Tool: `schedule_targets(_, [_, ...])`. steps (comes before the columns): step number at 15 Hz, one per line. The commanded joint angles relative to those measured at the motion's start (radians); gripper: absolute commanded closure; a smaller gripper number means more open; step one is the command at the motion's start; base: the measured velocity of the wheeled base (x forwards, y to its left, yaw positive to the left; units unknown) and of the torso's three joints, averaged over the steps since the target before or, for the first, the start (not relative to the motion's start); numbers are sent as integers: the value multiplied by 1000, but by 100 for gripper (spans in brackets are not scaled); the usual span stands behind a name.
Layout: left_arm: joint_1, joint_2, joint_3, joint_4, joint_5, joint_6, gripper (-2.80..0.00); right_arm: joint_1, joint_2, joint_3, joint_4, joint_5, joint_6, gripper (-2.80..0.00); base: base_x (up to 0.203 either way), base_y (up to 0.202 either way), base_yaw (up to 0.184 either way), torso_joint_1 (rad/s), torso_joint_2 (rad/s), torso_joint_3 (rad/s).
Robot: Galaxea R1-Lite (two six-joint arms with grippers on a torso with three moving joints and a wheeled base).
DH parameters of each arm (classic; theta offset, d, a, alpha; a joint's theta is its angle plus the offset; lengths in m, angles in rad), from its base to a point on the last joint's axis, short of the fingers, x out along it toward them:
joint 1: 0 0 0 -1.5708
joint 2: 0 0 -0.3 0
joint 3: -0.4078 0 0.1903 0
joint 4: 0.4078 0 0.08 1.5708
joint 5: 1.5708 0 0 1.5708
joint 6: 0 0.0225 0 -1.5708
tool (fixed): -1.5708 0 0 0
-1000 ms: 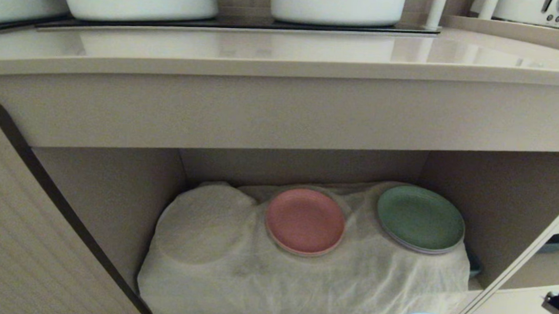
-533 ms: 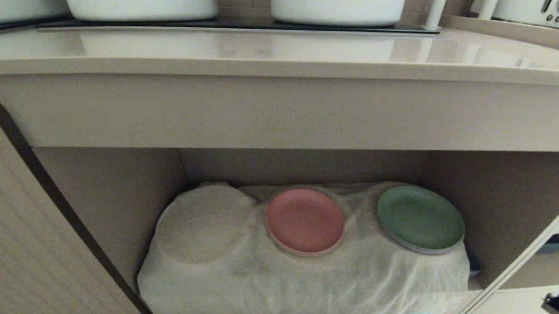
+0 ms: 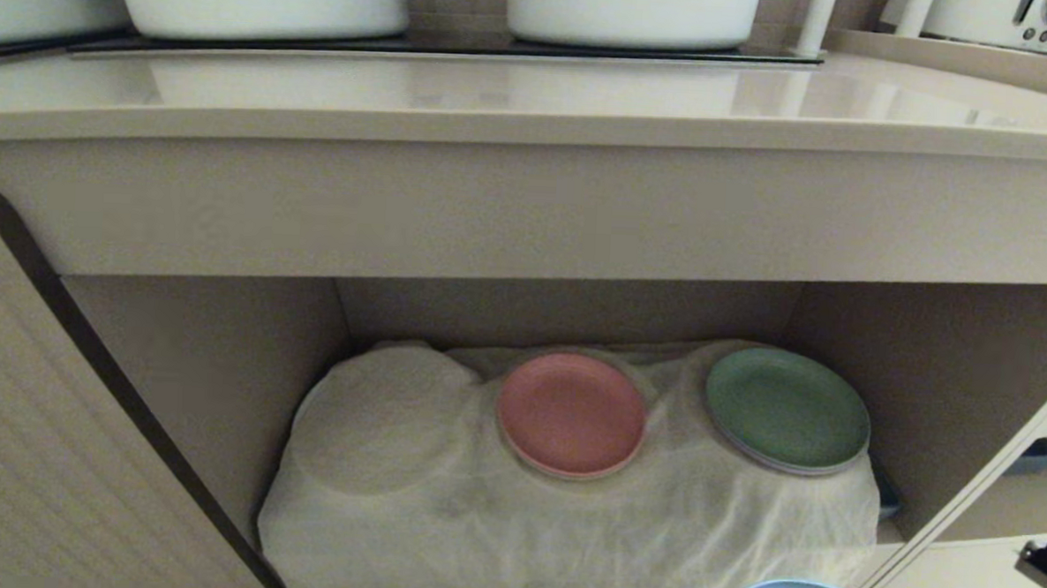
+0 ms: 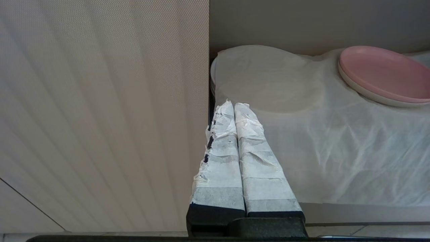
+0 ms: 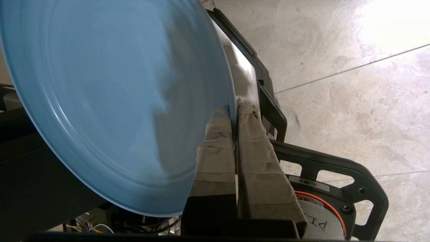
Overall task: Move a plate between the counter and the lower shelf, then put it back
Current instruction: Put the plate in the cupboard
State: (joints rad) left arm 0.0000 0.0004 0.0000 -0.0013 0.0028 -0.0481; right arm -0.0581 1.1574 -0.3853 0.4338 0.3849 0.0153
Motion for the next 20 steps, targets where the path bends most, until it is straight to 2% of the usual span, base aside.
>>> schedule_targets(1, [0,0,0,0,0,-1,0,-2,2,-3,3,3,2,0,0,0,0,0,0,0])
schedule_targets(20, [0,0,0,0,0,-1,0,-2,7,-15,5,5,24,0,0,0,0,0,0,0])
